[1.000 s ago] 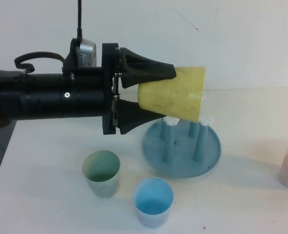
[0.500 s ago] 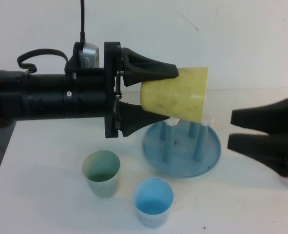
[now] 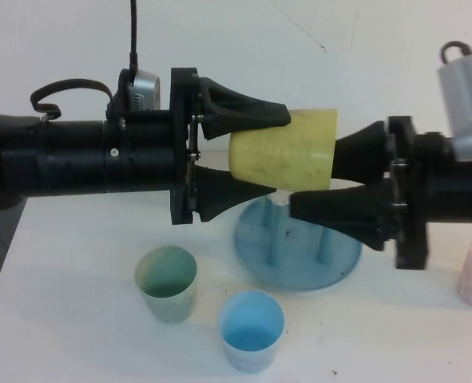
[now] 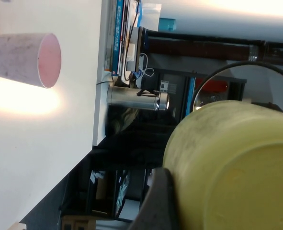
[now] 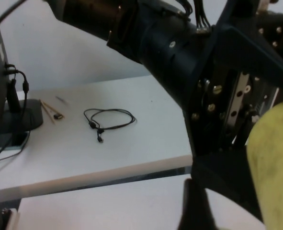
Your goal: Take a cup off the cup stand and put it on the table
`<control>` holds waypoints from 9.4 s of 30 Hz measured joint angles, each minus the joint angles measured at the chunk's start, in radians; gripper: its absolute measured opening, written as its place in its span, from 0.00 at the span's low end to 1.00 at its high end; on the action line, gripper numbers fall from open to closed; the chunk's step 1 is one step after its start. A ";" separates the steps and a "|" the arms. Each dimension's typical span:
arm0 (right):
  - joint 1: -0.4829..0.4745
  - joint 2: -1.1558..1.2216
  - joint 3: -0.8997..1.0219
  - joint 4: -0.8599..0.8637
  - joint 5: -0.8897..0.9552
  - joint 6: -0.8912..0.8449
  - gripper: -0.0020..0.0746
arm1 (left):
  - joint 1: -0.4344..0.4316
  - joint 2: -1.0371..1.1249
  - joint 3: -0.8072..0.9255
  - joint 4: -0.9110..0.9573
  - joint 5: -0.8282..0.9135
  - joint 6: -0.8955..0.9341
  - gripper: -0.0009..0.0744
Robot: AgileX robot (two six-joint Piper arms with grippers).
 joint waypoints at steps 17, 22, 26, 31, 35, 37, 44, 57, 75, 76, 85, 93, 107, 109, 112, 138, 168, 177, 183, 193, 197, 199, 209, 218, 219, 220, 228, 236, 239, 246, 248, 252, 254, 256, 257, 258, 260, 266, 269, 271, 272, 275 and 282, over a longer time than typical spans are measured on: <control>0.102 0.102 -0.115 0.010 -0.132 0.014 0.09 | 0.000 0.000 0.001 -0.004 -0.049 0.036 0.79; 0.102 0.102 -0.115 0.010 -0.134 0.014 0.09 | 0.000 0.000 0.001 -0.004 -0.050 0.040 0.79; 0.102 0.102 -0.115 0.010 -0.134 0.014 0.09 | 0.000 0.000 0.001 -0.005 -0.051 0.042 0.79; 0.102 0.102 -0.115 0.011 -0.134 0.014 0.09 | 0.000 0.000 0.001 -0.008 -0.049 0.059 0.79; 0.102 0.102 -0.117 0.011 -0.134 0.006 0.09 | 0.000 0.000 0.001 -0.016 -0.041 0.109 0.79; 0.102 0.102 -0.117 0.011 -0.134 0.006 0.09 | 0.000 0.000 0.002 -0.019 -0.035 0.134 0.79; 0.104 0.102 -0.117 0.006 -0.129 0.036 0.09 | 0.007 0.000 0.004 -0.009 -0.019 0.200 0.91; -0.028 -0.142 -0.119 -0.680 -0.197 0.564 0.08 | 0.241 0.000 0.004 0.187 0.030 0.292 0.21; 0.159 0.033 -0.203 -1.642 0.059 1.252 0.08 | 0.255 -0.101 0.083 0.667 -0.159 0.329 0.02; 0.159 0.062 -0.203 -1.684 0.039 1.281 0.08 | 0.255 -0.129 0.104 0.679 -0.182 0.331 0.02; 0.159 0.238 -0.205 -1.779 -0.129 1.329 0.08 | 0.255 -0.521 0.311 0.732 -0.433 0.380 0.01; 0.159 0.334 -0.208 -1.779 -0.184 1.333 0.08 | 0.255 -0.689 0.339 0.736 -0.447 0.382 0.01; 0.159 0.396 -0.258 -1.761 -0.088 1.416 0.34 | 0.255 -0.670 0.346 0.756 -0.372 0.403 0.01; 0.159 0.396 -0.289 -1.754 -0.044 1.444 0.46 | 0.255 -0.670 0.346 0.762 -0.371 0.403 0.01; 0.159 0.396 -0.350 -1.749 0.046 1.476 0.55 | 0.255 -0.670 0.346 0.762 -0.368 0.405 0.01; 0.159 -0.463 -0.113 -1.483 -0.180 1.421 0.26 | 0.255 -1.082 0.654 1.039 -0.578 0.184 0.01; 0.159 -0.794 0.340 -0.621 -0.585 0.744 0.24 | 0.255 -1.164 0.745 1.039 -0.478 0.198 0.01; 0.159 -0.883 0.396 -0.809 -0.780 0.613 0.24 | 0.255 -1.164 0.745 1.039 -0.476 0.198 0.01; 0.159 -1.106 0.504 -0.816 -0.934 0.527 0.24 | 0.255 -1.164 0.745 1.039 -0.476 0.198 0.01; 0.159 -1.266 0.782 -0.777 -1.141 0.601 0.24 | 0.255 -1.164 0.745 1.039 -0.476 0.198 0.01; 0.109 -1.315 0.872 -0.997 -1.145 0.977 0.24 | 0.255 -1.164 0.745 1.039 -0.476 0.198 0.01; 0.048 -1.359 0.910 -1.174 -1.115 1.208 0.24 | 0.255 -1.164 0.745 1.039 -0.476 0.198 0.01; -0.236 -1.471 0.927 -1.722 -0.854 1.837 0.24 | 0.255 -1.164 0.745 1.039 -0.476 0.198 0.01; -0.269 -1.471 0.926 -1.762 -0.705 1.919 0.24 | 0.255 -1.164 0.745 1.039 -0.476 0.198 0.01; -0.269 -1.471 0.926 -1.763 -0.705 1.933 0.24 | 0.255 -1.164 0.745 1.039 -0.476 0.198 0.01; -0.269 -1.471 0.926 -1.765 -0.703 1.951 0.24 | 0.255 -1.164 0.745 1.039 -0.476 0.198 0.01; -0.264 -1.471 0.926 -1.769 -0.701 2.029 0.24 | 0.255 -1.164 0.745 1.039 -0.476 0.198 0.01; -0.262 -1.471 0.926 -1.773 -0.701 2.038 0.24 | 0.255 -1.164 0.745 1.039 -0.476 0.200 0.01; -0.262 -1.471 0.926 -1.773 -0.701 2.038 0.24 | 0.255 -1.164 0.745 1.039 -0.476 0.200 0.01; -0.262 -1.471 0.926 -1.774 -0.701 2.038 0.24 | 0.255 -1.164 0.745 1.039 -0.476 0.200 0.01; -0.262 -1.471 0.926 -1.775 -0.701 2.038 0.24 | 0.255 -1.164 0.745 1.039 -0.476 0.200 0.01; -0.262 -1.471 0.926 -1.775 -0.701 2.038 0.23 | 0.255 -1.164 0.745 1.039 -0.476 0.200 0.01; -0.262 -1.471 0.926 -1.776 -0.701 2.038 0.23 | 0.255 -1.164 0.745 1.039 -0.476 0.200 0.01; -0.262 -1.471 0.926 -1.776 -0.701 2.038 0.23 | 0.255 -1.164 0.745 1.039 -0.476 0.200 0.01; -0.262 -1.471 0.926 -1.776 -0.701 2.038 0.23 | 0.255 -1.164 0.745 1.039 -0.476 0.200 0.01; -0.262 -1.471 0.926 -1.776 -0.701 2.038 0.23 | 0.255 -1.164 0.746 1.039 -0.476 0.200 0.01; -0.262 -1.471 0.926 -1.776 -0.701 2.038 0.23 | 0.255 -1.164 0.751 1.042 -0.482 0.200 0.01; -0.262 -1.471 0.926 -1.777 -0.701 2.038 0.23 | 0.255 -1.220 0.822 1.122 -0.585 0.126 0.01; -0.262 -1.471 0.926 -1.777 -0.701 2.038 0.23 | 0.255 -1.291 0.912 1.191 -0.727 -0.062 0.01; -0.262 -1.471 0.926 -1.777 -0.701 2.038 0.23 | 0.255 -1.344 0.975 1.265 -0.833 -0.173 0.01; -0.262 -1.471 0.926 -1.777 -0.701 2.038 0.23 | 0.255 -1.374 1.025 1.325 -0.898 -0.247 0.01; -0.262 -1.471 0.926 -1.777 -0.701 2.038 0.23 | 0.255 -1.457 1.094 1.450 -0.983 -0.346 0.01; -0.262 -1.471 0.926 -1.778 -0.701 2.038 0.23 | 0.266 -1.566 1.104 1.612 -0.862 -0.384 0.01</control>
